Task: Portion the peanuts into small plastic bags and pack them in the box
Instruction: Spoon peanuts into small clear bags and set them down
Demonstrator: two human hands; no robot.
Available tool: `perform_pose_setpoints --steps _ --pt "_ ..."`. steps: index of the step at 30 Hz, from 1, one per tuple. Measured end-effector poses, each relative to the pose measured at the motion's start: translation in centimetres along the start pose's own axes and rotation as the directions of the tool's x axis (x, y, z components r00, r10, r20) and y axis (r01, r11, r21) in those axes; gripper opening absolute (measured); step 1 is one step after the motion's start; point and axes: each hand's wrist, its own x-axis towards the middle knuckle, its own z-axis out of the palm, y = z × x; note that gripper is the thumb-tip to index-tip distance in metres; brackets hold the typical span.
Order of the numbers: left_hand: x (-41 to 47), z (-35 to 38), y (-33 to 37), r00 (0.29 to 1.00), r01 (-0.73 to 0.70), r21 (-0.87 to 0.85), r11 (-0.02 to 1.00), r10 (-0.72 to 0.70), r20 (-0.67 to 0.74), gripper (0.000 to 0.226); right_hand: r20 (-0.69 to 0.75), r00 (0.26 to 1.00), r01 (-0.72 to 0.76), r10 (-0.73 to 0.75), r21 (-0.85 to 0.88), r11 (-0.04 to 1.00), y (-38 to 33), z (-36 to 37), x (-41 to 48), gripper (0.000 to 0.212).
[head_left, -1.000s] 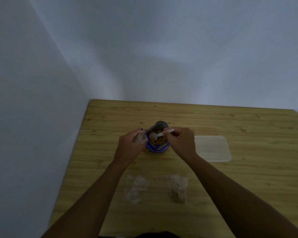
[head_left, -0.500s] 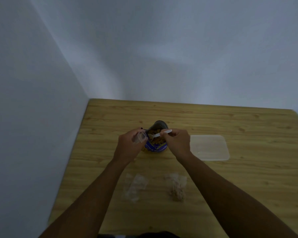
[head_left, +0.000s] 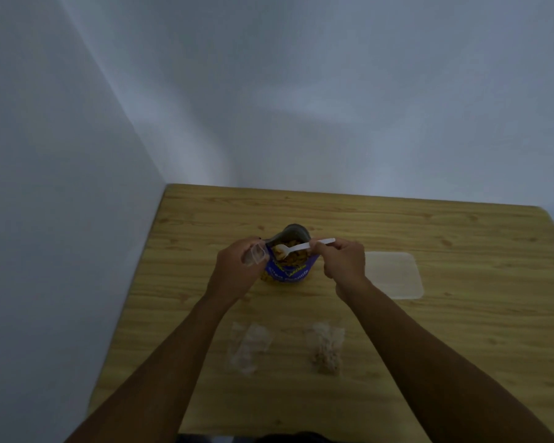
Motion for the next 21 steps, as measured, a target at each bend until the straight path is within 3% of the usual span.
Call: perform_pose_setpoints --steps 14,21 --pt "1.0 0.0 0.4 0.996 -0.005 0.109 0.994 0.015 -0.089 0.026 0.017 0.981 -0.191 0.192 0.188 0.963 -0.5 -2.8 1.2 0.011" --pt "2.0 0.8 2.3 0.995 -0.032 0.099 0.995 0.041 -0.087 0.022 0.116 0.984 -0.16 0.135 0.25 0.955 -3.4 -5.0 1.2 0.009"
